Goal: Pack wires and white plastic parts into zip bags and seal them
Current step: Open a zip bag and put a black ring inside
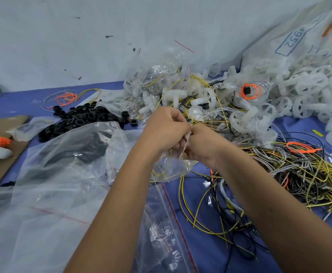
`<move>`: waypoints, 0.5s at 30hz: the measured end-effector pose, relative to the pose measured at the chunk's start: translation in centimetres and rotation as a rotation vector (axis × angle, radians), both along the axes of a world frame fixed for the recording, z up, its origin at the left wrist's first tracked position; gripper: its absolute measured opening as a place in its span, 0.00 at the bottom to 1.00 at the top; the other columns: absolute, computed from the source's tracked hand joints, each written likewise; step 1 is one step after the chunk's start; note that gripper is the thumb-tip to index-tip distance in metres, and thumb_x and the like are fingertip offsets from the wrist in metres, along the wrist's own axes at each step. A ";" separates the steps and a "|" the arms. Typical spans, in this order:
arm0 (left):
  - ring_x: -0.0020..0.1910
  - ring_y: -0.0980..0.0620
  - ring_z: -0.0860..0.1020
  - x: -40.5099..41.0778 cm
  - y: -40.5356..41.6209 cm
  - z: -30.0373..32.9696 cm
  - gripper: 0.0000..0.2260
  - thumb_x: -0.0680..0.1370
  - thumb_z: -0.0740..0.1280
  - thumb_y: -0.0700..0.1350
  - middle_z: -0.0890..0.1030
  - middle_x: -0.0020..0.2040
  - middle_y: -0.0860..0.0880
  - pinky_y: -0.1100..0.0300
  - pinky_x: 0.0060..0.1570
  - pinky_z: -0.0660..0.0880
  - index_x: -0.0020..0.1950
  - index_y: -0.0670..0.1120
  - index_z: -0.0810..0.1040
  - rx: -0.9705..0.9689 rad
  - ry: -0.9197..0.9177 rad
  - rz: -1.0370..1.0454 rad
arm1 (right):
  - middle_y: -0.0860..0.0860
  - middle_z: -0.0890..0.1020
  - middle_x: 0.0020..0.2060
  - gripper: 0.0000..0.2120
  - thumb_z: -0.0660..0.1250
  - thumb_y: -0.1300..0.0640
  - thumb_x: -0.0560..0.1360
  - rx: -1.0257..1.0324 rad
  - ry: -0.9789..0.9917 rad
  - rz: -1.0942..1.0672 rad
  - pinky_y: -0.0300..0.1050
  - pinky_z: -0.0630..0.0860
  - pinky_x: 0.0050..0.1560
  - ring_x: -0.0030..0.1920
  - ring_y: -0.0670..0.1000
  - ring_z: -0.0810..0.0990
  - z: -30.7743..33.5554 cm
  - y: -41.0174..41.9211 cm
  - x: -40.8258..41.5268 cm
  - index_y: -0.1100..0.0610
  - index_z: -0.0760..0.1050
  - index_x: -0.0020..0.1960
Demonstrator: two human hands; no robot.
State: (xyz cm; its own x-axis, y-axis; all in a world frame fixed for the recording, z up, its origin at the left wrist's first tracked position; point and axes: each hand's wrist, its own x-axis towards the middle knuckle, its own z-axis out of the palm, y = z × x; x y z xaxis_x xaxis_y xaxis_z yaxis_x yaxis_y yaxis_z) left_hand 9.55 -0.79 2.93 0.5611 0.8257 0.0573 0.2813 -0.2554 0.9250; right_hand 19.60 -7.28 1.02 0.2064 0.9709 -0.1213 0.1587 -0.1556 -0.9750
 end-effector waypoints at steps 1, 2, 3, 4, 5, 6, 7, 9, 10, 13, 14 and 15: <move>0.19 0.52 0.73 0.0 -0.1 0.2 0.09 0.74 0.65 0.32 0.78 0.24 0.48 0.65 0.20 0.67 0.36 0.42 0.77 -0.030 -0.002 -0.023 | 0.53 0.75 0.25 0.19 0.49 0.77 0.77 0.019 0.050 -0.010 0.33 0.69 0.24 0.26 0.46 0.73 -0.1 0.2 -0.5 0.62 0.71 0.37; 0.19 0.53 0.72 0.0 -0.2 0.3 0.09 0.75 0.66 0.32 0.78 0.24 0.48 0.65 0.20 0.67 0.36 0.42 0.77 -0.054 0.001 -0.036 | 0.56 0.73 0.27 0.18 0.48 0.77 0.78 0.048 0.104 -0.034 0.33 0.69 0.24 0.27 0.47 0.72 -0.2 0.5 -0.8 0.62 0.70 0.39; 0.20 0.53 0.72 -0.1 -0.2 0.4 0.09 0.76 0.66 0.33 0.78 0.25 0.47 0.65 0.21 0.67 0.36 0.42 0.77 -0.072 0.005 -0.040 | 0.59 0.71 0.31 0.17 0.48 0.76 0.79 0.072 0.118 -0.040 0.35 0.71 0.28 0.30 0.50 0.72 -0.3 0.7 -1.0 0.61 0.70 0.43; 0.21 0.52 0.73 -0.2 -0.2 0.4 0.09 0.76 0.67 0.33 0.79 0.26 0.46 0.64 0.21 0.67 0.37 0.42 0.77 -0.083 0.009 -0.036 | 0.60 0.71 0.35 0.16 0.49 0.75 0.80 0.068 0.131 -0.020 0.41 0.74 0.35 0.35 0.54 0.72 -0.4 0.8 -1.0 0.62 0.71 0.45; 0.21 0.52 0.73 -0.4 -0.1 0.3 0.08 0.77 0.67 0.34 0.79 0.27 0.45 0.64 0.21 0.68 0.38 0.41 0.77 -0.085 0.011 -0.023 | 0.60 0.73 0.37 0.15 0.51 0.74 0.80 0.039 0.092 -0.011 0.45 0.74 0.42 0.40 0.56 0.72 -0.6 0.7 -0.8 0.62 0.72 0.44; 0.21 0.52 0.74 -0.6 0.1 0.3 0.08 0.77 0.67 0.35 0.79 0.28 0.44 0.64 0.21 0.68 0.39 0.41 0.77 -0.080 0.011 -0.006 | 0.59 0.75 0.36 0.14 0.53 0.73 0.80 -0.001 0.048 0.008 0.47 0.73 0.44 0.41 0.57 0.73 -0.7 0.6 -0.4 0.63 0.73 0.41; 0.21 0.52 0.74 -0.9 0.3 0.3 0.07 0.78 0.67 0.35 0.79 0.27 0.45 0.64 0.21 0.68 0.39 0.41 0.77 -0.068 0.012 0.014 | 0.58 0.76 0.34 0.14 0.55 0.73 0.78 -0.056 0.010 0.018 0.46 0.73 0.42 0.40 0.57 0.74 -1.0 0.4 -0.1 0.63 0.73 0.40; 0.22 0.51 0.75 -1.0 0.5 0.3 0.07 0.78 0.67 0.34 0.78 0.26 0.46 0.63 0.21 0.69 0.39 0.40 0.77 -0.031 0.018 0.035 | 0.60 0.75 0.32 0.12 0.55 0.75 0.75 -0.116 -0.153 0.092 0.43 0.68 0.33 0.36 0.57 0.72 -1.2 0.2 0.1 0.66 0.74 0.41; 0.21 0.51 0.75 -0.9 0.4 0.3 0.08 0.77 0.67 0.34 0.78 0.25 0.47 0.63 0.21 0.69 0.39 0.40 0.77 -0.015 0.024 0.032 | 0.60 0.75 0.33 0.11 0.55 0.75 0.74 -0.135 -0.276 0.140 0.44 0.68 0.33 0.35 0.57 0.72 -1.1 0.1 0.0 0.67 0.74 0.42; 0.20 0.52 0.75 -0.1 -0.4 0.3 0.08 0.77 0.67 0.32 0.80 0.26 0.45 0.64 0.21 0.69 0.38 0.40 0.77 -0.004 0.068 -0.017 | 0.54 0.75 0.42 0.09 0.64 0.74 0.75 -0.136 -0.461 0.208 0.29 0.69 0.32 0.32 0.44 0.67 -1.2 0.1 -0.1 0.62 0.75 0.49; 0.20 0.52 0.75 0.2 -0.9 0.3 0.08 0.77 0.66 0.32 0.81 0.27 0.44 0.64 0.22 0.69 0.38 0.41 0.77 -0.001 0.080 -0.031 | 0.51 0.74 0.44 0.11 0.67 0.72 0.76 -0.100 -0.527 0.210 0.25 0.68 0.31 0.32 0.40 0.66 -1.2 -0.1 0.0 0.62 0.77 0.55; 0.21 0.53 0.75 0.5 -1.2 0.4 0.08 0.76 0.65 0.32 0.81 0.28 0.44 0.64 0.22 0.69 0.39 0.41 0.77 0.008 0.089 -0.037 | 0.48 0.74 0.43 0.10 0.67 0.71 0.77 -0.102 -0.464 0.209 0.23 0.68 0.30 0.32 0.39 0.68 -1.7 0.0 0.5 0.61 0.79 0.55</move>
